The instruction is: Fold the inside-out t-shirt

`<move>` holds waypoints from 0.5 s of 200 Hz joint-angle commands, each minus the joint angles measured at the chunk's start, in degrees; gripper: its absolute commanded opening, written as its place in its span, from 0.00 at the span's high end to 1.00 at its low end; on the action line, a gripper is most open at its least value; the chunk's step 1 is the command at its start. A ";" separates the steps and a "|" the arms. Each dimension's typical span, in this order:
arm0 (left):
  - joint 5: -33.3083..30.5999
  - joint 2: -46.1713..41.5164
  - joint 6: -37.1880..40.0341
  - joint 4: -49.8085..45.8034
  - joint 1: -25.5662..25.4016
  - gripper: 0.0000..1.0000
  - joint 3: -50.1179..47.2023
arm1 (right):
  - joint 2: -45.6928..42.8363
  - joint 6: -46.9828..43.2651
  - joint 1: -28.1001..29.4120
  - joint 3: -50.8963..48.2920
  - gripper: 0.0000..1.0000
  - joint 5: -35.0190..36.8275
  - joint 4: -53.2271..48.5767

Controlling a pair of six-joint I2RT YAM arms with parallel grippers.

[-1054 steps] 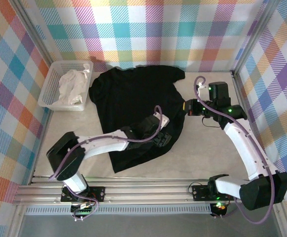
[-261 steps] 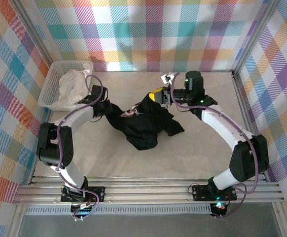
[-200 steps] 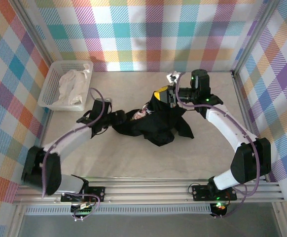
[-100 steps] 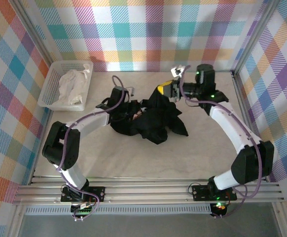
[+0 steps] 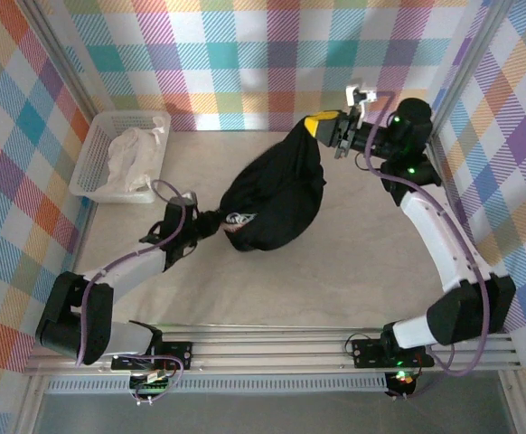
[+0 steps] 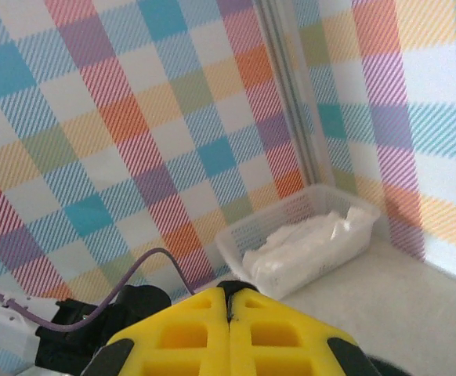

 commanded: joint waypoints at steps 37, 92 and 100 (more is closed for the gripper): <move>7.36 -6.98 11.92 3.98 -4.28 0.28 0.87 | 7.70 -17.75 -0.47 3.08 1.00 -15.88 -13.81; 12.01 14.81 18.76 -3.49 -12.90 0.22 21.06 | 7.38 -19.17 -0.48 4.10 1.00 -17.60 -16.12; 8.98 18.20 18.38 -4.53 -13.11 0.25 23.07 | 7.09 -18.41 -0.49 4.92 1.00 -17.51 -15.75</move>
